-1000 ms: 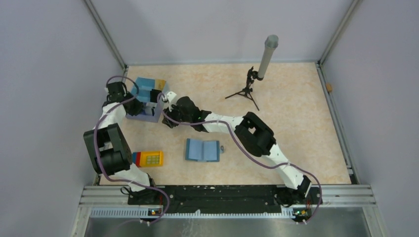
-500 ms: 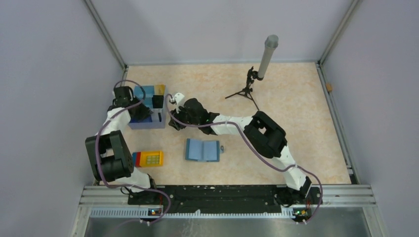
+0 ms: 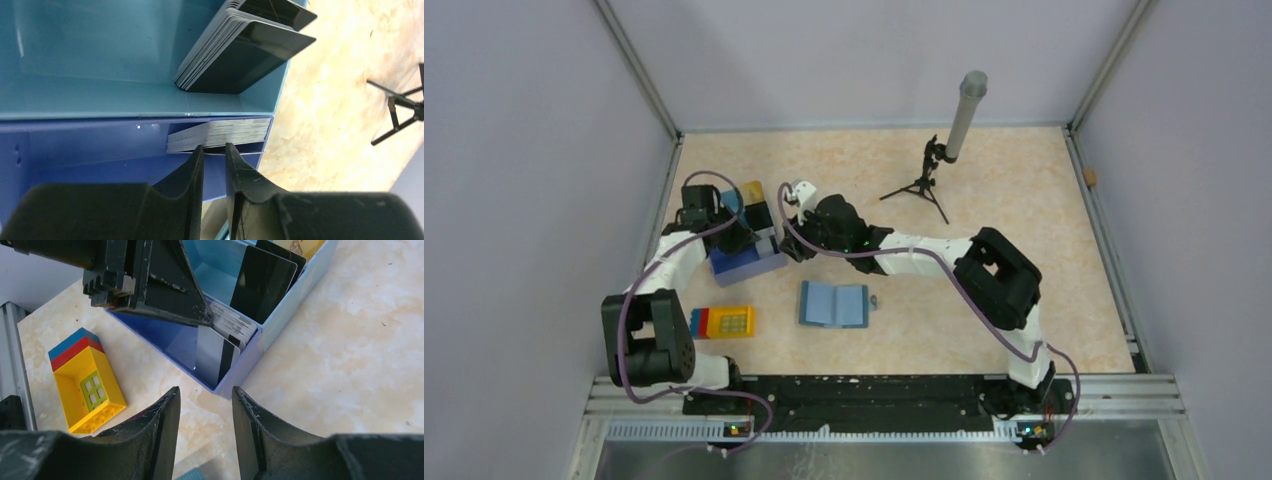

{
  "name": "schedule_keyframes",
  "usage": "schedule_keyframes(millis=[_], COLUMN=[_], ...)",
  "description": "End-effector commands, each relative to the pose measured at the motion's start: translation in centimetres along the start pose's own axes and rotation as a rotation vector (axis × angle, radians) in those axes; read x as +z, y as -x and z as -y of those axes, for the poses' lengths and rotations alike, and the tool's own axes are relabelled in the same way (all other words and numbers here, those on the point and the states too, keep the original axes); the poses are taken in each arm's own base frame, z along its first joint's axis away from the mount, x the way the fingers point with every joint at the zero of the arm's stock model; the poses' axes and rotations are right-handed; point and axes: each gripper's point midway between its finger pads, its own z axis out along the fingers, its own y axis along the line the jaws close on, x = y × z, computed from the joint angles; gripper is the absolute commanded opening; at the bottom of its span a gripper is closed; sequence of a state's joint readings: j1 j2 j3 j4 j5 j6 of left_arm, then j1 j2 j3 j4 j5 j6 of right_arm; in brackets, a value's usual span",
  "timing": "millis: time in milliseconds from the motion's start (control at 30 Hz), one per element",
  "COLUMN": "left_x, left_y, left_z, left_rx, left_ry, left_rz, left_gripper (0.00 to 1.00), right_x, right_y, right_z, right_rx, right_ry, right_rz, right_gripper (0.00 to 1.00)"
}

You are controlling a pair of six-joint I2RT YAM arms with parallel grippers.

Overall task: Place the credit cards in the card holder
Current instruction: Move the storage box to the center of the board.

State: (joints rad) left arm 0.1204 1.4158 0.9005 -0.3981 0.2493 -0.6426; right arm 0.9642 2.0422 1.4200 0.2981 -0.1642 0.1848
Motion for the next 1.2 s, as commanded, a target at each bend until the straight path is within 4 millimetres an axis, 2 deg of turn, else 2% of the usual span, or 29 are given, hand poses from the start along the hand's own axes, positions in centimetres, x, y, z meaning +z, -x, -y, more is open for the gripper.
schedule_keyframes(millis=[0,333,500,667,833,967,1167], left_x=[-0.1,1.6,3.0,4.3,4.2,3.4,2.8], left_y=[-4.0,-6.3,-6.9,-7.4,-7.2,-6.8,-7.7], left_z=[1.8,6.6,9.2,11.5,12.2,12.2,12.5], left_rx=[-0.004,0.033,0.042,0.059,0.122,0.23,0.313], left_ry=[-0.048,-0.161,-0.216,-0.261,-0.277,-0.283,-0.344], left_rz=[-0.098,-0.123,-0.127,-0.14,-0.133,-0.118,-0.154], left_gripper=[0.22,0.22,0.22,0.22,0.25,0.33,0.44], right_x=[-3.0,-7.8,-10.4,-12.2,-13.2,-13.7,-13.8], right_y=[3.4,1.6,1.2,0.5,0.3,-0.7,-1.1], right_z=[0.0,2.0,3.1,3.9,4.1,4.0,3.7], right_rx=[0.02,0.103,0.141,0.169,0.186,0.203,0.226], right_ry=[-0.035,-0.206,-0.301,-0.369,-0.395,-0.401,-0.39], right_rz=[0.064,0.004,-0.009,-0.033,-0.04,-0.069,-0.075], right_gripper=[0.42,0.42,0.42,0.42,0.43,0.43,0.43])
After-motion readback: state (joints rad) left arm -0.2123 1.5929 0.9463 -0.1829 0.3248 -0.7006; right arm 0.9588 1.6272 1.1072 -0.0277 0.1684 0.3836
